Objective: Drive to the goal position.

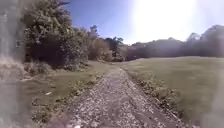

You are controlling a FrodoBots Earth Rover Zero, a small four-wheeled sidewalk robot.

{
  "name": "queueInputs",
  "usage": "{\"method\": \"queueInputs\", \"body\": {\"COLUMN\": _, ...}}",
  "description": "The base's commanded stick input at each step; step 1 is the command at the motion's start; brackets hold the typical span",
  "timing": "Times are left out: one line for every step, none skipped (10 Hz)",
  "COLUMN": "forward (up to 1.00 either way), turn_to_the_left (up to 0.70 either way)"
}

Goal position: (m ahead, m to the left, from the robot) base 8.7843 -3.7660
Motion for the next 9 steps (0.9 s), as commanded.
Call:
{"method": "queueInputs", "body": {"forward": 1.0, "turn_to_the_left": 0.0}}
{"method": "queueInputs", "body": {"forward": 1.0, "turn_to_the_left": 0.0}}
{"method": "queueInputs", "body": {"forward": 1.0, "turn_to_the_left": 0.0}}
{"method": "queueInputs", "body": {"forward": 1.0, "turn_to_the_left": 0.0}}
{"method": "queueInputs", "body": {"forward": 1.0, "turn_to_the_left": 0.0}}
{"method": "queueInputs", "body": {"forward": 1.0, "turn_to_the_left": 0.0}}
{"method": "queueInputs", "body": {"forward": 1.0, "turn_to_the_left": -0.4}}
{"method": "queueInputs", "body": {"forward": 1.0, "turn_to_the_left": -0.4}}
{"method": "queueInputs", "body": {"forward": 1.0, "turn_to_the_left": -0.4}}
